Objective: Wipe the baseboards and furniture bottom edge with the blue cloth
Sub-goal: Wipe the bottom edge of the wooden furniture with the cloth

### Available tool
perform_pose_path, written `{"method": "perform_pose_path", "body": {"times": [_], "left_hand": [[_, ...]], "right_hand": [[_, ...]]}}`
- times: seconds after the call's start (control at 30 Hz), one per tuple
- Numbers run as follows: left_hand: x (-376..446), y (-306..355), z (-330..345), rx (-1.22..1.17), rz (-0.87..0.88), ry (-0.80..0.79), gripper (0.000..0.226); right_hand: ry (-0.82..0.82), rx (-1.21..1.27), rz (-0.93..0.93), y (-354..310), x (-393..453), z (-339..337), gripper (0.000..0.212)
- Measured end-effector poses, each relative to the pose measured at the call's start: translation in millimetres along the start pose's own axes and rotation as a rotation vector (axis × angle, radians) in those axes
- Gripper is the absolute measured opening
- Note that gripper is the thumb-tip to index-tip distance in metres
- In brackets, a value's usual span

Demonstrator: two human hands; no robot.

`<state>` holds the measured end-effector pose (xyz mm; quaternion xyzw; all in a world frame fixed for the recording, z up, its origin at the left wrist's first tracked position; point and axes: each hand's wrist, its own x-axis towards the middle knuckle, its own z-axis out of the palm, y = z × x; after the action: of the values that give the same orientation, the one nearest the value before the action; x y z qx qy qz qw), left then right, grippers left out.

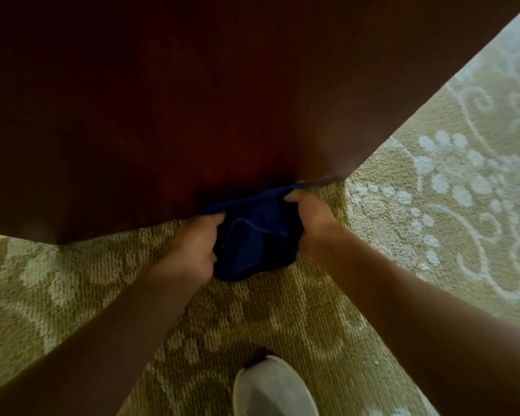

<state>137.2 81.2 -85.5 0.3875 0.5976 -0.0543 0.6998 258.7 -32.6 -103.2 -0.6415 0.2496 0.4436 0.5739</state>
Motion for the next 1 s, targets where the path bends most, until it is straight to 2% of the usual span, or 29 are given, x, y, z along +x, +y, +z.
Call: {"method": "perform_pose_path", "body": {"times": [0.17, 0.2, 0.3, 0.4, 0.47, 0.57, 0.63, 0.7, 0.77, 0.87, 0.93, 1.0], "left_hand": [[1, 18, 54, 0.032, -0.007, -0.139, 0.035], [6, 14, 65, 0.023, 0.001, -0.114, 0.037], [15, -10, 80, -0.111, 0.030, -0.085, 0.036], [13, -33, 76, -0.235, 0.057, -0.103, 0.035], [20, -34, 75, -0.261, 0.050, -0.088, 0.039], [9, -21, 84, -0.219, 0.049, -0.264, 0.060], [-7, -15, 94, -0.165, 0.137, -0.410, 0.043], [-11, -13, 106, -0.165, 0.145, -0.458, 0.026], [-3, -17, 108, -0.164, 0.144, -0.409, 0.024], [11, -27, 100, -0.145, 0.075, -0.250, 0.040], [12, -26, 102, -0.182, 0.041, -0.230, 0.040], [0, -19, 108, -0.211, 0.040, -0.216, 0.042]], "right_hand": [[0.053, 0.144, -0.168, -24, 3, -50, 0.020], [0.094, 0.171, -0.176, -29, 10, -58, 0.020], [0.134, 0.192, -0.221, -25, 15, -52, 0.038], [0.148, 0.125, -0.253, 0, 2, -41, 0.022], [0.094, 0.096, -0.221, 3, -4, -42, 0.025], [0.068, 0.108, -0.206, -27, 0, -58, 0.031], [0.125, 0.168, -0.277, -44, 3, -72, 0.032], [0.213, 0.160, -0.340, -49, 8, -85, 0.029], [0.187, 0.057, -0.321, -42, 8, -87, 0.007], [0.148, -0.150, -0.277, -33, 10, -75, 0.018], [0.148, -0.152, -0.293, -38, 8, -72, 0.017], [0.172, -0.027, -0.341, -46, 1, -72, 0.009]]}}
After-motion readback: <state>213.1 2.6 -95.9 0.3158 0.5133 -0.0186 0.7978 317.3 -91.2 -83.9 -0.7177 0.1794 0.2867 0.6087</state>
